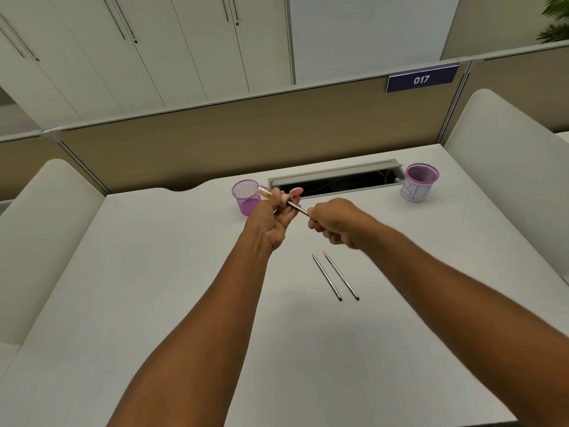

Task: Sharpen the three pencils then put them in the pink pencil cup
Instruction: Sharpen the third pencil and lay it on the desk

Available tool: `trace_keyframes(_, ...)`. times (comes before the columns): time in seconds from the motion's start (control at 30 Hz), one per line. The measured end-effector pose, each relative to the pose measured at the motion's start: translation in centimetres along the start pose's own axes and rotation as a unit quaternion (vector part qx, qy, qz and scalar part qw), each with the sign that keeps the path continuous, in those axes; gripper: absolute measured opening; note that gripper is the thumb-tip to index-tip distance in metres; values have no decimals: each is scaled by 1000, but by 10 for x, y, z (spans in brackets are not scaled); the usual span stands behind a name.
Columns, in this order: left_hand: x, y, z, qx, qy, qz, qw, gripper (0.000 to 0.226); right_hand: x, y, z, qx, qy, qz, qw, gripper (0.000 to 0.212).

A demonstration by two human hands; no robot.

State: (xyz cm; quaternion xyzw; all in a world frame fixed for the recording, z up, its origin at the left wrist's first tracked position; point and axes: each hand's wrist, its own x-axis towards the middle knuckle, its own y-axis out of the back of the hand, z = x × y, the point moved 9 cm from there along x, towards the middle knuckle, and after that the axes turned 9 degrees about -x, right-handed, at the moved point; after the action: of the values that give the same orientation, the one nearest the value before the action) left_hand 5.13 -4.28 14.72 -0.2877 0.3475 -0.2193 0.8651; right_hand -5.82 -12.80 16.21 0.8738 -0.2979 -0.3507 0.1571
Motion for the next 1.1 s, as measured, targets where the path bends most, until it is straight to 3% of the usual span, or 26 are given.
trace_keyframes(0.07,-3,-2,-1,5,1,2,1000,8,-4,-4,5,78,-50,-84,992,34)
trace_keyframes(0.13,-3,-3,0,4,0,5,1000,8,-5,-2,4,53,-40,-94,993,35)
trace_keyframes(0.2,-1,-4,2,-2,-1,11,1000,6,-6,4,-3,-20,18,-30,999,34)
trace_keyframes(0.27,0,-4,4,-11,-3,18,1000,6,-11,12,-16,-151,113,75,979,29)
trace_keyframes(0.37,-2,-5,5,-27,-2,20,999,8,-29,16,-33,-303,242,239,890,15)
trace_keyframes(0.47,-5,-7,2,-32,0,15,999,10,-50,16,-41,-366,349,388,771,8)
trace_keyframes(0.53,-6,-8,2,-26,1,5,1000,8,-57,17,-44,-380,377,419,733,12)
trace_keyframes(0.6,-6,-8,1,-23,9,-6,1000,7,-45,20,-43,-367,347,371,779,15)
trace_keyframes(0.63,-6,-7,-1,-19,15,-13,1000,8,-32,24,-39,-352,283,313,835,18)
trace_keyframes(0.7,-7,-5,-5,-13,25,-21,999,9,-5,24,-20,-245,125,126,953,25)
trace_keyframes(0.77,-7,-4,-6,-5,24,-20,1000,8,-2,17,-6,-72,24,-12,997,30)
trace_keyframes(0.83,-5,-5,-4,-2,17,-19,1000,8,-4,15,-8,-36,24,-39,998,33)
trace_keyframes(0.93,0,-4,1,-12,7,-7,1000,9,-10,19,-20,-129,114,35,984,34)
trace_keyframes(1.0,2,-1,2,-20,4,2,1000,8,-14,23,-29,-239,193,127,943,24)
trace_keyframes(1.1,1,2,-2,-34,7,11,999,4,-30,23,-38,-344,300,283,844,16)
